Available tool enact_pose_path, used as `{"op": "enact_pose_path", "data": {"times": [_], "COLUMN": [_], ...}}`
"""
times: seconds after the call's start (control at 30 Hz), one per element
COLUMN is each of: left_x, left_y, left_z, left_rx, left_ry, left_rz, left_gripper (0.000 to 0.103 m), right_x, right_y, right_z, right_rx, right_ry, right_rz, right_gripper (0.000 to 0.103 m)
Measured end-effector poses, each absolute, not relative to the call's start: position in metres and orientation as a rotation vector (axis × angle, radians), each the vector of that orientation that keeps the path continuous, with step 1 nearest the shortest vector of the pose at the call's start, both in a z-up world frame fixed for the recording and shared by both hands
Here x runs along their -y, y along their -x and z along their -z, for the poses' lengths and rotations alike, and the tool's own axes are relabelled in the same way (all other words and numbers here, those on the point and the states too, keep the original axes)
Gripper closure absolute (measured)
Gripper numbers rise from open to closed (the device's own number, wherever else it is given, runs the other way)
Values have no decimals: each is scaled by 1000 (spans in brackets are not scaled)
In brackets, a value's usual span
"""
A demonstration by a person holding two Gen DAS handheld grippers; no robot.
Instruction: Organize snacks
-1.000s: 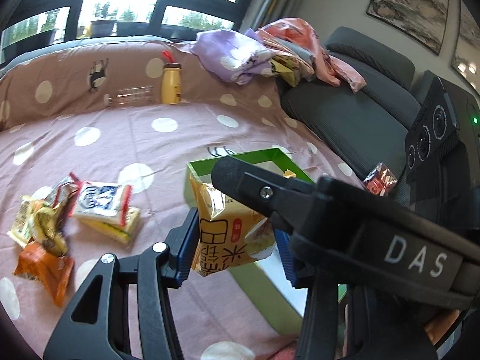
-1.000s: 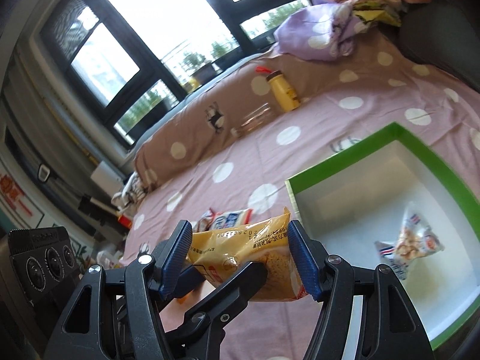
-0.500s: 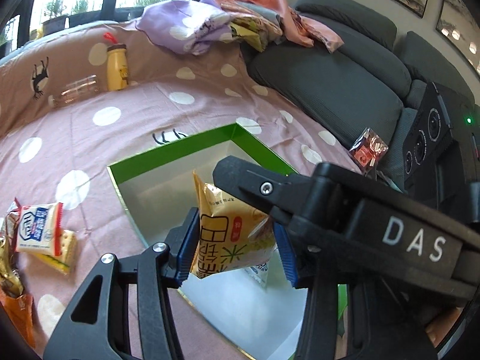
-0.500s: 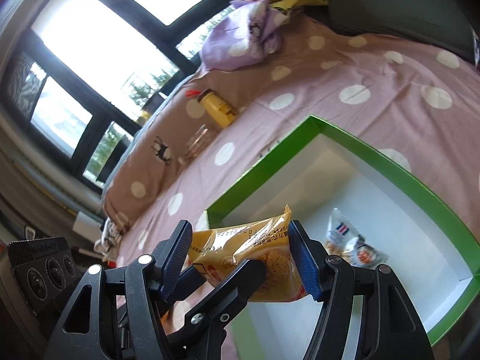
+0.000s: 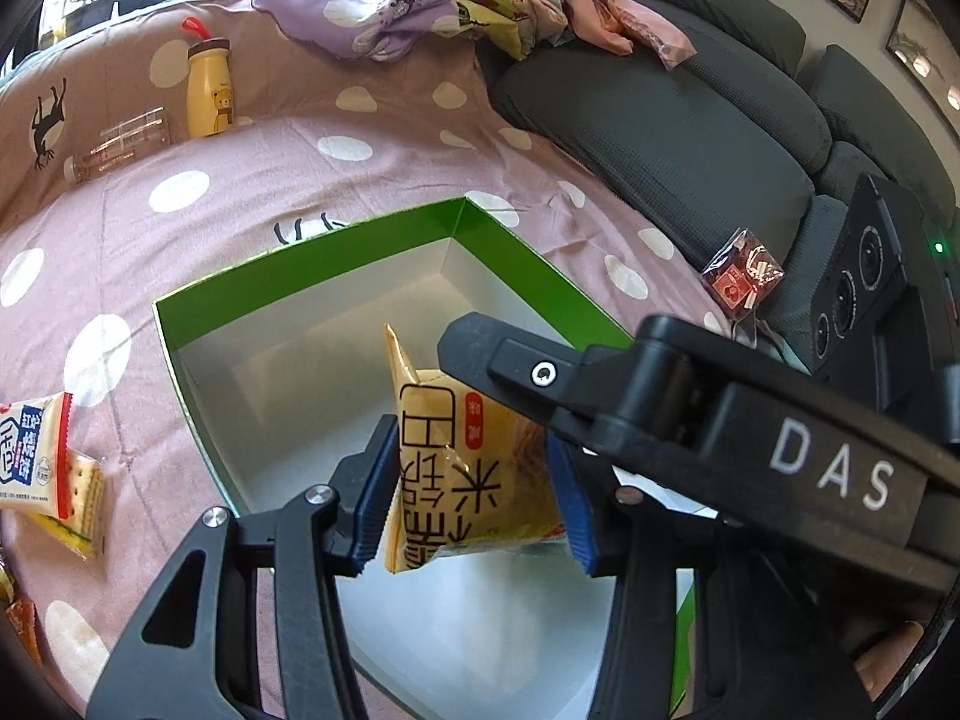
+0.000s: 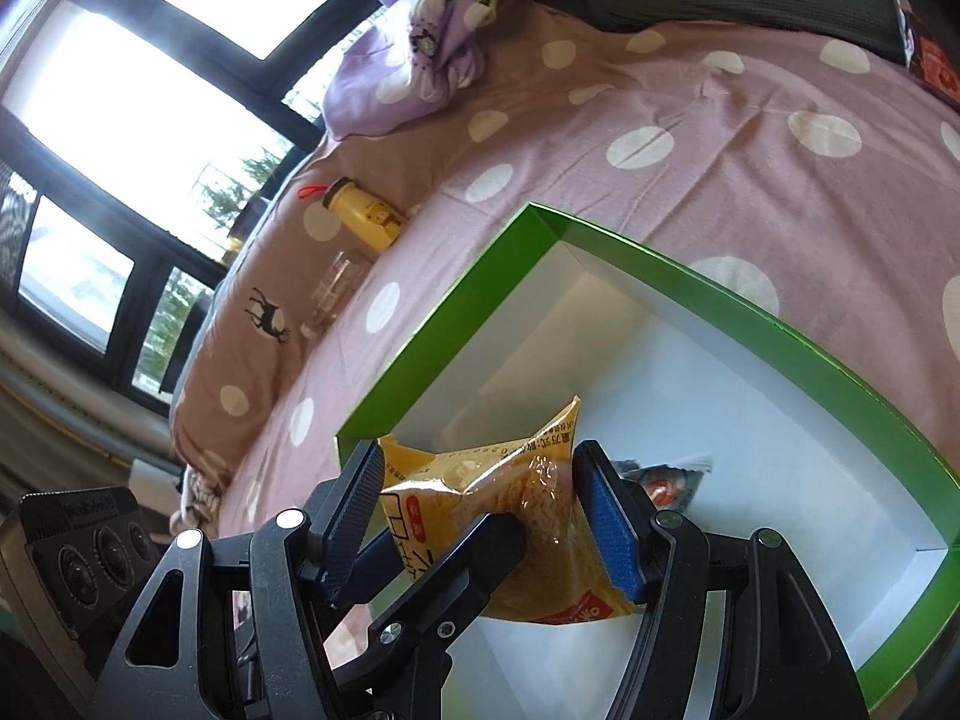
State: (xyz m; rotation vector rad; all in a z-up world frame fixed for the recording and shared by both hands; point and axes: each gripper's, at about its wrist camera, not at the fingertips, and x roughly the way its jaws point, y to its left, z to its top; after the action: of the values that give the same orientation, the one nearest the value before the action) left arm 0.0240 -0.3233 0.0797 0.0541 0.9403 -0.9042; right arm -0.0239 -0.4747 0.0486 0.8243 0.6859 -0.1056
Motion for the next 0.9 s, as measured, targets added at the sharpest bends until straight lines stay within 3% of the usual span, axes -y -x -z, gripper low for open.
{"op": "enact_pose_path", "data": {"times": [0.5, 0.77, 0.9], "left_x": [316, 307, 293], "left_y": [-23, -20, -16], "left_z": [-77, -84, -92], "left_rx": [-950, -927, -894], "left_ry": [-39, -27, -8], "left_rz": [882, 887, 873], "left_gripper": [45, 40, 30], "right_x": [474, 469, 463], "right_y": [28, 30, 30], "right_z": [-50, -57, -61], "right_rx": [-696, -671, -663], "right_ry": [-797, -774, -755], "right_rz": [167, 166, 156], "right_gripper": [34, 24, 22]}}
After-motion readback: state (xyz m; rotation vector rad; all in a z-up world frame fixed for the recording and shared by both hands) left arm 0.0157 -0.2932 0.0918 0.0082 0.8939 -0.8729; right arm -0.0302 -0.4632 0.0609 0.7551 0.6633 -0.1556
